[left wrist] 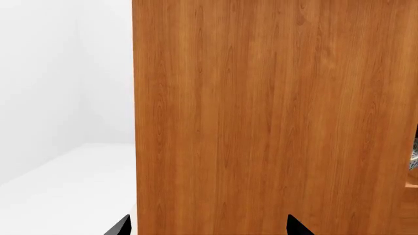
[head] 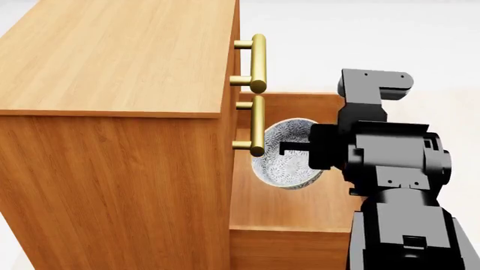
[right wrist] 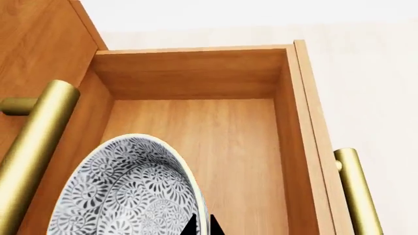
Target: Put the bowl in the bottom drawer of the cabinet and close it.
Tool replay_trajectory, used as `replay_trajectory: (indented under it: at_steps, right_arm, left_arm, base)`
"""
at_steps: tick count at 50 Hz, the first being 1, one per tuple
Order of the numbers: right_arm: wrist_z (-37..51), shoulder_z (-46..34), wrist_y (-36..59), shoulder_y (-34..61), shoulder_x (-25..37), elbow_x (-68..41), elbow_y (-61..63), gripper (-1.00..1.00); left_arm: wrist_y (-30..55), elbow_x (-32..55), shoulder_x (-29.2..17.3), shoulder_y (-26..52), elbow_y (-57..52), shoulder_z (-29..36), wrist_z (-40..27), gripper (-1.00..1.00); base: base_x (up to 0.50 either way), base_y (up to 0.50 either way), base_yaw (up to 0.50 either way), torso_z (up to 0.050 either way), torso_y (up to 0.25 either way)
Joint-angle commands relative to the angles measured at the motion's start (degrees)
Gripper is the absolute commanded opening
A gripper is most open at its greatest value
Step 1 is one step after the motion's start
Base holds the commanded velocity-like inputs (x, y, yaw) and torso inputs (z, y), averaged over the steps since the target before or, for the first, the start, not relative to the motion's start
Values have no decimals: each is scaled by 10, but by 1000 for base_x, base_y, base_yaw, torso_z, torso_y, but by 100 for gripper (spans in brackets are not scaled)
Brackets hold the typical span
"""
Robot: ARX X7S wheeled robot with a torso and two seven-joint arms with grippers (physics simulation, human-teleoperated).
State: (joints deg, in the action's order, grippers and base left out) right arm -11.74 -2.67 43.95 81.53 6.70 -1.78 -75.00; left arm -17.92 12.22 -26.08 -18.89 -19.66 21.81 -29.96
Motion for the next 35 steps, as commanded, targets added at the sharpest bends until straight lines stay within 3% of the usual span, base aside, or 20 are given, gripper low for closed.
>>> replay_trajectory:
  at_steps: [1,24,35]
  right_arm:
    - [-2,12,24,3,0,-1,1,-100]
    - [-7,27,56,1,-1,8,1,-100]
    - [-3,16,3,-19,-4,18,1,-100]
  left_arm:
    - [-1,0,-1,0,1,1,0,100]
    - [-4,2,-1,3,6,3,1,100]
    - [-1,4,-3,2,1,3,-1,100]
  base:
    - [0,0,0,0,0]
    - [0,0,0,1,0]
    - [0,0,0,0,0]
